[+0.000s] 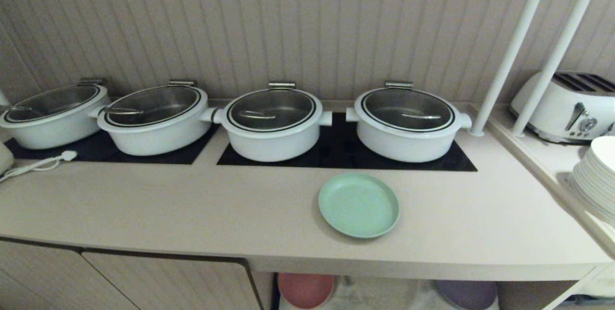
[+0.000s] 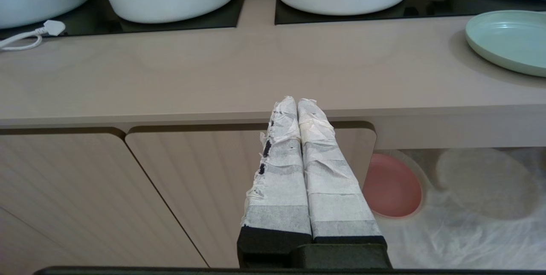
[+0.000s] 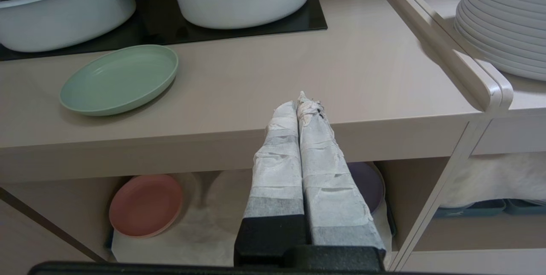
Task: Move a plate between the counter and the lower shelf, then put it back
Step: Pick up the plate
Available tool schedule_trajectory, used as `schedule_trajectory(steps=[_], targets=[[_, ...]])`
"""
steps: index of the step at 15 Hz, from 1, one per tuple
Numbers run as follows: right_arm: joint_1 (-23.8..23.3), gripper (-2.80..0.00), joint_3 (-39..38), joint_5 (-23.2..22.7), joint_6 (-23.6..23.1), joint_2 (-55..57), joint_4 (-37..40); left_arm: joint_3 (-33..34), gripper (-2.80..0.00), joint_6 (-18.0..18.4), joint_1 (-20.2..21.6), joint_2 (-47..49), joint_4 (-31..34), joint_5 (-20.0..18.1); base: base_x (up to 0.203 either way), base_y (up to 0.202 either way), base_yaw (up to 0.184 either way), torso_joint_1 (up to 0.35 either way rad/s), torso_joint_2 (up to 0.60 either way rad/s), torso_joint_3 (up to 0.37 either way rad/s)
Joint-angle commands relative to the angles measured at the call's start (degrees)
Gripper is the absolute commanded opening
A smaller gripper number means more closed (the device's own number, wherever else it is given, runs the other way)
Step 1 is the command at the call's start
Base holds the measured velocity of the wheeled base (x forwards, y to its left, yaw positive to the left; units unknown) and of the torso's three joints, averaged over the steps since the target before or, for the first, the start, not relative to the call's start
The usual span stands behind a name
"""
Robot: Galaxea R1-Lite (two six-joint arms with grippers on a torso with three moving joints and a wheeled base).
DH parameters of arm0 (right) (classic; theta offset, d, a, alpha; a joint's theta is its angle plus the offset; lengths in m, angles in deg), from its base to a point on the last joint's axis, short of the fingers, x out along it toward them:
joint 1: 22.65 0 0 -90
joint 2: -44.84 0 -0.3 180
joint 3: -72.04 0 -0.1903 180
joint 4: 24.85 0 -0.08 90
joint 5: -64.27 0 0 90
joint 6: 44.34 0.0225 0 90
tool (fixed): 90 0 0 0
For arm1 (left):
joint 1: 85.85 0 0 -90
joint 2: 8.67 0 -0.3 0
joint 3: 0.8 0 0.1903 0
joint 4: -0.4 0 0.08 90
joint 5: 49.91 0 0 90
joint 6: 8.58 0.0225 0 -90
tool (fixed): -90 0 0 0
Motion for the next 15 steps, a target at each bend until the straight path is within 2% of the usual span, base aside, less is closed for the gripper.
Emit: schedule_trajectory(steps=[1, 6, 12, 15], targets=[[0.00, -2.80, 0.00, 0.01, 0.02, 0.00, -0.04, 0.00, -2.80, 0.01, 0.00, 0.03, -0.03, -0.01, 0.000, 0.000, 0.000, 0.000, 0.00, 0.000], [0.00, -2.80, 0.00, 0.01, 0.02, 0.00, -0.13, 0.00, -2.80, 0.01, 0.00, -0.02, -0.03, -0.01, 0.000, 0.031, -0.008, 0.000, 0.00, 0.001], [0.00, -2.80, 0.00, 0.01, 0.02, 0.00, -0.13, 0.00, -2.80, 0.01, 0.00, -0.01, -0.03, -0.01, 0.000, 0.189, -0.002, 0.003, 0.00, 0.003], [0.00, -2.80, 0.00, 0.01, 0.02, 0.00, -0.13, 0.00, -2.80, 0.01, 0.00, 0.00, -0.03, -0.01, 0.000, 0.066, -0.001, 0.000, 0.00, 0.002]])
